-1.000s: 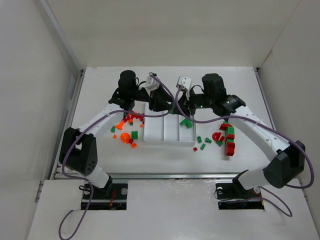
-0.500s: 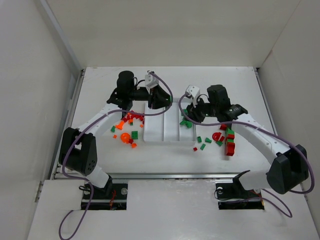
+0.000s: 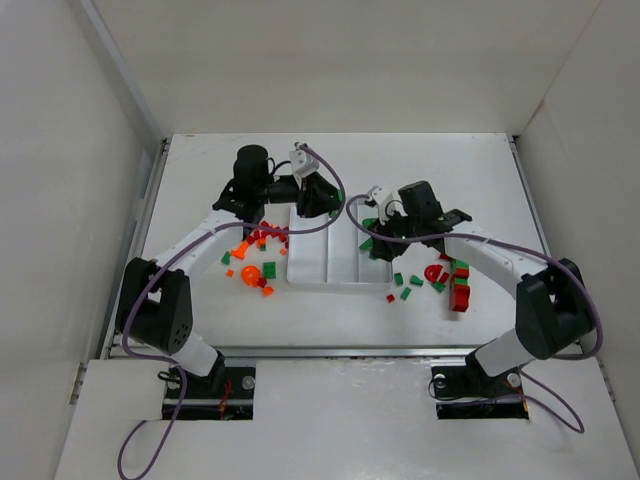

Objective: Sort the legos into containers by color

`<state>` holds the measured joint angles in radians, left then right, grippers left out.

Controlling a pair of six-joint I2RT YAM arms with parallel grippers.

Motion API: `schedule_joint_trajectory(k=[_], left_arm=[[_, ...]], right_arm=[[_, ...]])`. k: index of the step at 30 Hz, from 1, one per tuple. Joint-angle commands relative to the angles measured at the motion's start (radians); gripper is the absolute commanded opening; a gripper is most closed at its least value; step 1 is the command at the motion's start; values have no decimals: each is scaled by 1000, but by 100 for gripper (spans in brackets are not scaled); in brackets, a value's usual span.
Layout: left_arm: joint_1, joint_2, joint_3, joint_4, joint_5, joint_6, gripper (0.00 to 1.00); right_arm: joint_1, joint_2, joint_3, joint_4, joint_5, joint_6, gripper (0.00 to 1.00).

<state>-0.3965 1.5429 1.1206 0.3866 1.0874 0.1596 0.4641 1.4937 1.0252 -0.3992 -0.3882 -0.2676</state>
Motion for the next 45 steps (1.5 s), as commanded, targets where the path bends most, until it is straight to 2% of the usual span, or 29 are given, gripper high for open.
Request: schedule_joint_trajectory(k=[1, 6, 7, 8, 12, 16, 18, 19, 20, 24, 25, 39, 45], left_arm=[[1, -55, -16, 34, -12, 11, 0], [1, -64, -27, 34, -23, 11, 0], [1, -64, -27, 34, -23, 11, 0], [1, -64, -27, 34, -23, 20, 0], [1, -64, -27, 34, -23, 20, 0], [1, -73, -37, 34, -111, 31, 0], [1, -73, -38, 34, -158, 53, 0], [-14, -73, -38, 5, -212, 90, 0], [-24, -73, -38, -9, -237, 116, 0], [-45, -73, -28, -45, -287, 175, 0], [-45, -73, -28, -54, -287, 175, 0], [-84, -64, -1, -81, -296, 227, 0], [-93, -64, -1, -81, -296, 227, 0]], right_arm=[[-4, 8, 42, 3, 25, 25, 47], [-4, -6, 62, -6, 43, 25, 60], [-4, -6, 71, -6, 43, 25, 69], [-4, -33, 81, -6, 43, 25, 87], [-4, -110, 117, 5, 6, 56, 88], [-24, -190, 156, 98, -75, 175, 88], [-33, -202, 168, 172, -86, 247, 82], [-33, -202, 193, 187, -86, 318, 75], [-33, -185, 209, 197, -86, 353, 75], [-33, -127, 289, 197, -55, 488, 63], [-33, -118, 299, 207, -55, 505, 63], [22, 34, 400, 207, -78, 544, 62], [50, 85, 420, 207, -87, 544, 58]])
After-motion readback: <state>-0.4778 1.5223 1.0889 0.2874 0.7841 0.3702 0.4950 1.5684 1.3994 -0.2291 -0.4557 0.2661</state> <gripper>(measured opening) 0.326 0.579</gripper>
